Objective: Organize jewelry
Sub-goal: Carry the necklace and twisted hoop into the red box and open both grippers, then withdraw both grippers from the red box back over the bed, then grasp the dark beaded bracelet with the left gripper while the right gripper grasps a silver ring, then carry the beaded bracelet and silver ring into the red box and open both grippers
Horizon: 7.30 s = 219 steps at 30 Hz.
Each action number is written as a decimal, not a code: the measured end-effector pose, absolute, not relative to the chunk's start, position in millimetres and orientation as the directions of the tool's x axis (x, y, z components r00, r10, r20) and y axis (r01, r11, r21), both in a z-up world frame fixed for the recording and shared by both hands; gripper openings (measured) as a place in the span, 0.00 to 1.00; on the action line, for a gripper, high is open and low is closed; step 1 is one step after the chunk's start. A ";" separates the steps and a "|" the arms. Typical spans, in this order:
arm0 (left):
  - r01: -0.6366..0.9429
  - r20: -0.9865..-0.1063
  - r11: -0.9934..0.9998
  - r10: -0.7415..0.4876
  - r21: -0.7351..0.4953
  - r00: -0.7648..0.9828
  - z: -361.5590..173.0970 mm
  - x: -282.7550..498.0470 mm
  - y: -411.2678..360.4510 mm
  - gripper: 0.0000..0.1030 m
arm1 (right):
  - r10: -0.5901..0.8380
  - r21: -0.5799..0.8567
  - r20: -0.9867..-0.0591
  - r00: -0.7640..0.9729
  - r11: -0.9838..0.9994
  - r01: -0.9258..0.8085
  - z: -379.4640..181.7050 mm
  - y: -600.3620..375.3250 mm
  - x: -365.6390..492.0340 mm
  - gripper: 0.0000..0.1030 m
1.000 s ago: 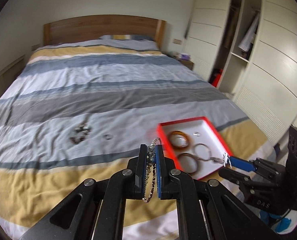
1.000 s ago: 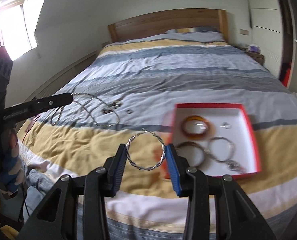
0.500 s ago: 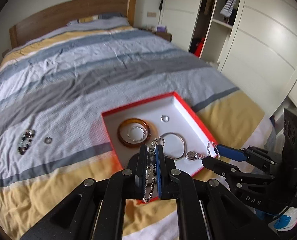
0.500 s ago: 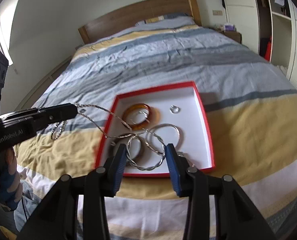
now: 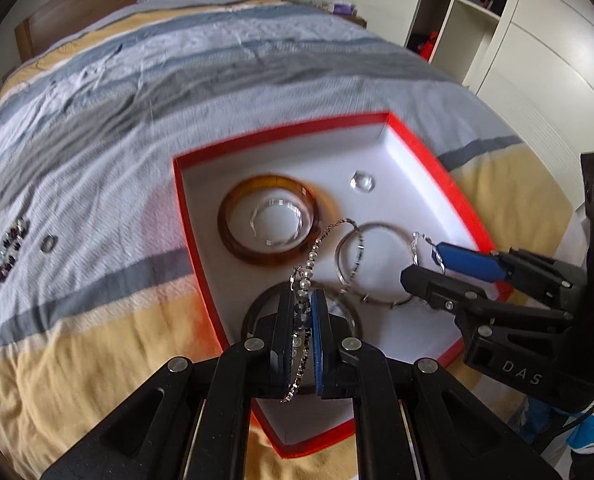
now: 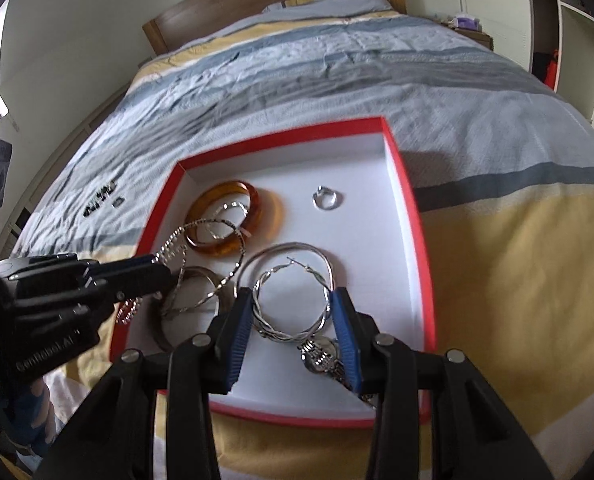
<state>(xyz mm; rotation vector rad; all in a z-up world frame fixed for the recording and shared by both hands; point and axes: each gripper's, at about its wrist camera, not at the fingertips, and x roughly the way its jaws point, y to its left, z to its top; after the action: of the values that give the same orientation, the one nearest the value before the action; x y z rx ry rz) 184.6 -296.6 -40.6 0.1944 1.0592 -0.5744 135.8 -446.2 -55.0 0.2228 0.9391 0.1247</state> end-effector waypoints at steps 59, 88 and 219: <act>0.495 -0.801 0.855 -0.402 -0.155 0.443 21.0 91.5 -190.1 0.46 | 0.127 0.261 -0.719 0.683 0.961 0.096 11.5 -419.4 63.8 0.40; 0.142 -0.726 0.977 -0.213 -0.160 0.654 40.8 16.6 19.4 0.62 | 0.162 0.200 -0.701 0.694 0.979 -0.027 49.3 -305.1 -3.1 0.40; 0.435 -0.723 0.894 -0.371 -0.108 0.582 54.1 102.7 -55.0 0.10 | 0.289 0.174 -0.706 0.647 0.956 -0.238 23.8 -261.8 36.1 0.18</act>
<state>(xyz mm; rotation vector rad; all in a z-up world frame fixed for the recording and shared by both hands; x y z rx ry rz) 102.7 -55.0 54.1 0.0839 0.8242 -0.4715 36.1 -261.8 23.8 0.0672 0.8139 0.3002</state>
